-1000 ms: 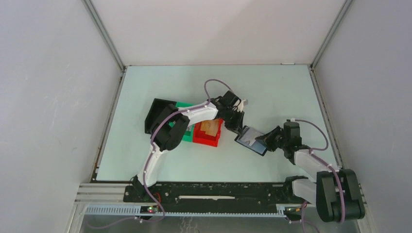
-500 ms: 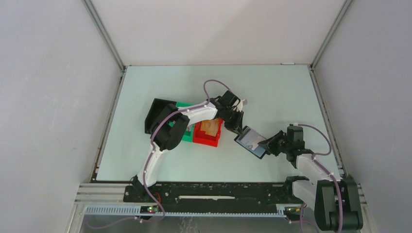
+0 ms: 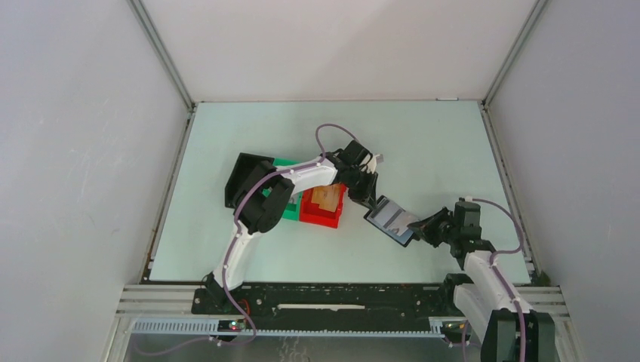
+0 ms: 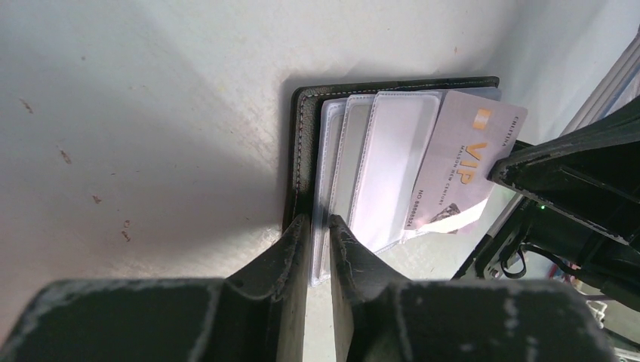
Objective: Take the credit cards out of the card holder
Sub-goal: Remove the credit card from the card holder.
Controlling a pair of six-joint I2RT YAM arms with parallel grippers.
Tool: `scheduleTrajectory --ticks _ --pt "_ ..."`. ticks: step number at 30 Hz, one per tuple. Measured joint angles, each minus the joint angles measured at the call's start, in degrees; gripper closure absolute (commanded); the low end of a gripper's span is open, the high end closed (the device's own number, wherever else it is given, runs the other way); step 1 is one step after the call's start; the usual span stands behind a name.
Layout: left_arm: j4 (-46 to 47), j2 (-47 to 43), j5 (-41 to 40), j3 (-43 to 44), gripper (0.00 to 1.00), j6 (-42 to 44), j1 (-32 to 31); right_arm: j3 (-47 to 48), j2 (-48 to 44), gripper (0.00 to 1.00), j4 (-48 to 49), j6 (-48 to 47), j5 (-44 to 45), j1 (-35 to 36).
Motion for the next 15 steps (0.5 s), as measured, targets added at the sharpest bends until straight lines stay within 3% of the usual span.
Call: scheduleTrajectory --ticks 5,15 --pt "-0.39 -0.44 -0.83 0.0 0.73 0.13 0.0 0.07 -4.83 1.0 -3.52 -1.51 -0.09 -0.17" --pt "-5.01 -9.33 -3.21 0.15 0.72 3.06 0.57 4.81 -10.12 1.0 -8.81 -6.36 -1.01 -0.33"
